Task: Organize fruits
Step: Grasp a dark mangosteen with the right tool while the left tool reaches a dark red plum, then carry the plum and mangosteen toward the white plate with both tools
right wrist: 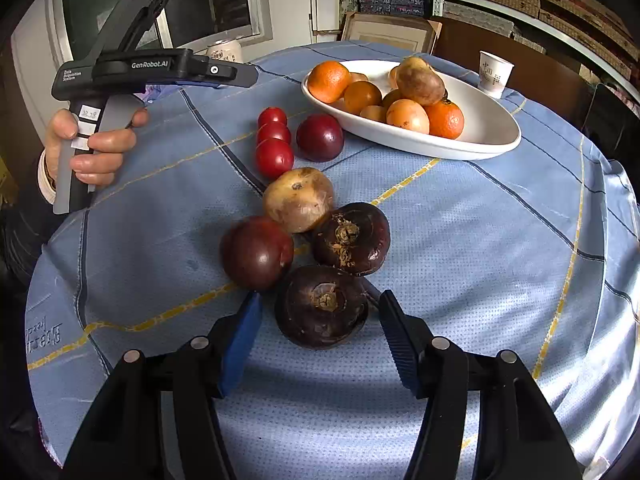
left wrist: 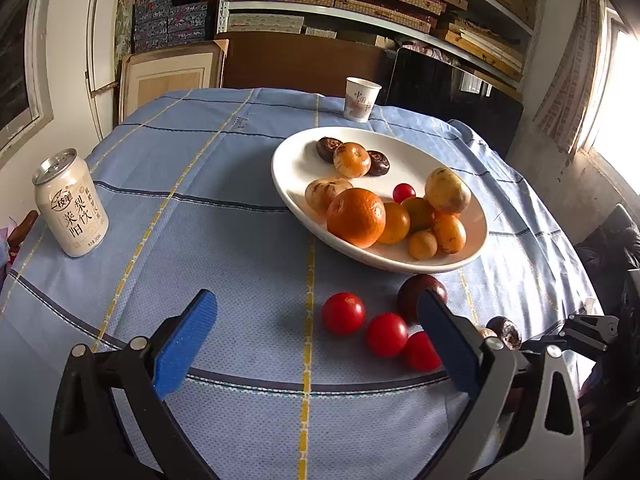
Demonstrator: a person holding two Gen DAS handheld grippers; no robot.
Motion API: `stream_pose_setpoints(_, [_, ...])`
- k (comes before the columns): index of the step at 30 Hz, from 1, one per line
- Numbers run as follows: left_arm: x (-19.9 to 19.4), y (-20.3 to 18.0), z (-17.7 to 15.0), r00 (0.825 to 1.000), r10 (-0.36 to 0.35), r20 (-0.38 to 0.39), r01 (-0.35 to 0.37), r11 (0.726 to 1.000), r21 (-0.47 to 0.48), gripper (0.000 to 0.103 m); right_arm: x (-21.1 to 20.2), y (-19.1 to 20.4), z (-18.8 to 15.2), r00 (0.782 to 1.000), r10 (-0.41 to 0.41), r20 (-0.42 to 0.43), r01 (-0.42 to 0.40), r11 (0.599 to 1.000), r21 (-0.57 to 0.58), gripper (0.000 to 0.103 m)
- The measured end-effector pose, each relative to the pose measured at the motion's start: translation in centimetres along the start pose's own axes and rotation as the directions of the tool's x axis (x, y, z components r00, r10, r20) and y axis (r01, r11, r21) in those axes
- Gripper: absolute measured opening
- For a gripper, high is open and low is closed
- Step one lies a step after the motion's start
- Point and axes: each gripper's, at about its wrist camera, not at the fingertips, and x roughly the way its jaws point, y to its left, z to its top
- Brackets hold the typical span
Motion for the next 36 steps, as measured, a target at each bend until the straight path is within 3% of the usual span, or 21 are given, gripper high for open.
stream_pose_setpoints(5, [0.3,-0.3,-0.1,1.000,0.011,-0.011,-0.011,1.000,0.011,0.099,-0.2,0.0,0.1,1.000,-0.003,0.006,0.003,1.000,-0.001,0.044])
stream_pose_setpoints(8, [0.3,-0.5,-0.1,1.000,0.001,-0.010,0.000,1.000,0.023,0.099,-0.9,-0.9,0.2,0.999,0.020,0.032,-0.022,0.999,0.037,0.044])
stream_pose_setpoints(9, [0.2,-0.8,-0.2,1.000,-0.020,-0.012,0.021,0.999,0.030,0.099,-1.2,-1.2,0.3,0.998,0.026,0.051,-0.029,0.998,0.052,0.044])
stream_pose_setpoints(11, [0.1,-1.9,-0.5,0.988,-0.150,-0.045,0.153,0.986,0.072,0.099,-2.7,-2.4,0.5,0.991,0.045,0.129,-0.060,0.991,0.118,0.044])
stream_pose_setpoints(13, [-0.4,-4.2,-1.2,0.957,-0.277,-0.085,0.287,0.944,0.162,0.098,-3.7,-3.9,0.6,0.980,0.056,0.191,-0.094,0.976,0.197,0.044])
stream_pose_setpoints(14, [-0.9,-5.4,-1.7,0.947,-0.308,-0.089,0.320,0.922,0.218,0.098,-4.0,-4.5,0.6,0.976,0.057,0.209,-0.106,0.968,0.227,0.044])
stream_pose_setpoints(16, [-2.0,-8.0,-3.2,0.927,-0.361,-0.099,0.372,0.864,0.339,0.066,-4.3,-5.6,0.5,0.971,0.066,0.231,-0.132,0.951,0.281,0.044])
stream_pose_setpoints(18, [-2.3,-9.8,-4.3,0.898,-0.409,-0.160,0.438,0.811,0.387,0.054,-4.4,-6.0,0.5,0.966,0.086,0.244,-0.161,0.938,0.307,0.045])
stream_pose_setpoints(19, [-2.3,-10.7,-5.0,0.890,-0.416,-0.187,0.456,0.791,0.407,0.051,-4.4,-6.0,0.5,0.965,0.086,0.248,-0.164,0.937,0.310,0.044])
stream_pose_setpoints(21, [-2.2,-12.1,-6.0,0.897,-0.387,-0.211,0.441,0.772,0.458,0.051,-4.6,-5.8,0.5,0.965,0.076,0.253,-0.154,0.940,0.304,0.045])
stream_pose_setpoints(25, [-2.2,-12.2,-6.1,0.894,-0.394,-0.213,0.448,0.776,0.445,0.051,-4.7,-5.3,0.7,0.965,0.074,0.251,-0.148,0.946,0.290,0.045])
stream_pose_setpoints(27, [-1.4,-12.2,-6.1,0.898,-0.368,-0.240,0.438,0.788,0.432,0.051,-4.5,-5.0,0.8,0.968,0.066,0.240,-0.134,0.951,0.279,0.045])
stream_pose_setpoints(30, [-0.5,-12.3,-6.4,0.890,-0.357,-0.283,0.449,0.789,0.420,0.051,-4.4,-4.8,0.9,0.969,0.076,0.235,-0.141,0.951,0.275,0.045])
stream_pose_setpoints(36, [0.7,-12.4,-6.4,0.898,-0.315,-0.306,0.423,0.810,0.407,0.051,-4.7,-4.4,1.0,0.964,0.088,0.250,-0.154,0.953,0.260,0.045])
